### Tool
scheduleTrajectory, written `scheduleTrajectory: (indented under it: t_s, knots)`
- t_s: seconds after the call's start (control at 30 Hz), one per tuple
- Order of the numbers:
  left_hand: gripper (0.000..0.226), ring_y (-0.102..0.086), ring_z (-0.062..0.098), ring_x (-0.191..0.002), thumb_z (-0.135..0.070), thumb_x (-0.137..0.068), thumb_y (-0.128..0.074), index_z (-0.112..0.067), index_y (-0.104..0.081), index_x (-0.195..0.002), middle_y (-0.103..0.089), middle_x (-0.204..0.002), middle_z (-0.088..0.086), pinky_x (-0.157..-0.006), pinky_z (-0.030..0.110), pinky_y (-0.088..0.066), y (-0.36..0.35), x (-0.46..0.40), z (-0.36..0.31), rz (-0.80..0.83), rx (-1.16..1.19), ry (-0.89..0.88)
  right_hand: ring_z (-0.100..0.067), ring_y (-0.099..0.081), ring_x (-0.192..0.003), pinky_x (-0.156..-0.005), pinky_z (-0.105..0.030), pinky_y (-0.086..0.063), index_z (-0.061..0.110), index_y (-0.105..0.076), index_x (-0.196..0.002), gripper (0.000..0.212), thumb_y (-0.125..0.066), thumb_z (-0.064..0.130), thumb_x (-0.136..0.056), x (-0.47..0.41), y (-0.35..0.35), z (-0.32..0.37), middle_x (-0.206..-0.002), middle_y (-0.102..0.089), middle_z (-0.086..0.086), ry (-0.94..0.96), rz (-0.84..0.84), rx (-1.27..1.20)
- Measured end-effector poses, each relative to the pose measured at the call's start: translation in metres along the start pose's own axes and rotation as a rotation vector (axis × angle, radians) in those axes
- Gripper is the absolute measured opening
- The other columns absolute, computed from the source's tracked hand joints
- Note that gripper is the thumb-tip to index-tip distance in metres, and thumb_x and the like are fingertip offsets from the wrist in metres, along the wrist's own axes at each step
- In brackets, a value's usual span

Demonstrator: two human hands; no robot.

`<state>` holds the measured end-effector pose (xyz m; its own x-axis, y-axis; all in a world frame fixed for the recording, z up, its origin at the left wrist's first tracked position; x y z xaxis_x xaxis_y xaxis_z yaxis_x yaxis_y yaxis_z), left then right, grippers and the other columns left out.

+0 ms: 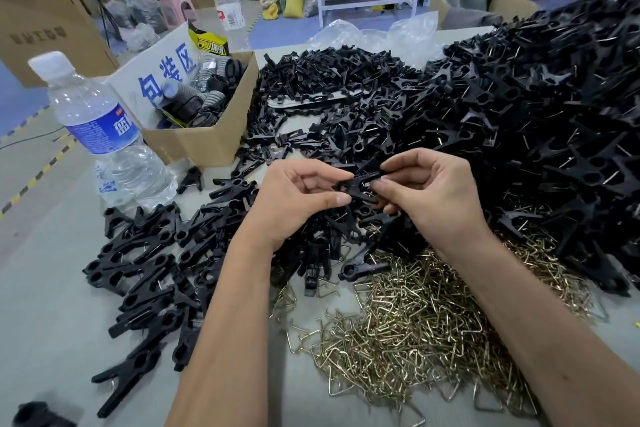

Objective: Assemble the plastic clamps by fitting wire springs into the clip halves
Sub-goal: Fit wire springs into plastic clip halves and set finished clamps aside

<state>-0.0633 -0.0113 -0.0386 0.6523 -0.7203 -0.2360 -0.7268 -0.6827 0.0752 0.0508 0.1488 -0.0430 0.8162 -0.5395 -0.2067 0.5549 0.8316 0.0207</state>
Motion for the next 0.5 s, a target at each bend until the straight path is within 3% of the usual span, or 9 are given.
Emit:
scheduleTrajectory:
  t_s: [0.17,0.27,0.43,0.5]
  knots:
    - [0.031,-0.072,0.018,-0.079,0.002,-0.072,-0.087,-0.021,-0.083,-0.093,-0.078,-0.084,0.004,-0.076,0.026,-0.059,-0.003,-0.001,0.002,0.014,-0.055,0.011,-0.022,-0.072,-0.053,-0.05,-0.023,-0.055,0.013,-0.073,-0.087,0.019,-0.088,0.005,-0.08,0.002,0.005,0.0,-0.076,-0.078,-0.002,-0.006,-0.073,0.089]
    - [0.027,-0.071,0.016,-0.076,-0.008,-0.07,-0.088,-0.019,-0.082,-0.094,-0.076,-0.081,0.001,-0.073,0.024,-0.057,-0.005,0.0,0.0,0.019,-0.04,0.008,-0.018,-0.069,-0.052,-0.049,-0.023,-0.054,0.011,-0.073,-0.089,0.02,-0.089,0.005,-0.078,0.003,0.003,0.0,-0.077,-0.078,-0.007,-0.048,-0.043,0.04]
    - [0.028,-0.069,0.021,-0.081,-0.007,-0.072,-0.089,-0.019,-0.083,-0.097,-0.075,-0.088,0.01,-0.077,0.028,-0.059,-0.009,-0.001,-0.009,0.022,0.087,-0.041,-0.012,-0.068,-0.059,-0.049,-0.015,-0.049,0.014,-0.077,-0.087,0.02,-0.086,0.017,-0.069,0.006,-0.011,-0.003,-0.077,-0.074,-0.006,-0.279,0.115,-0.536]
    - [0.03,-0.07,0.015,-0.08,-0.001,-0.072,-0.086,-0.02,-0.083,-0.096,-0.076,-0.087,0.003,-0.075,0.024,-0.058,-0.014,-0.001,-0.011,0.048,0.105,-0.051,-0.009,-0.064,-0.058,-0.048,-0.013,-0.049,0.018,-0.08,-0.089,0.026,-0.085,0.028,-0.066,0.011,-0.022,-0.005,-0.077,-0.07,-0.001,-0.352,0.207,-0.588]
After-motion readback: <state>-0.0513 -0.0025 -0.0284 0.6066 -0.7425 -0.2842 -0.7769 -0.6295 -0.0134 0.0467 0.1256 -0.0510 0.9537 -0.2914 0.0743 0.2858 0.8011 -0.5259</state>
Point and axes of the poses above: each hand's wrist, its own x-axis away from the middle knuckle, its own y-axis out of the back of the hand, z = x × y, the point moved 7 cm from there along -x, towards the middle knuckle
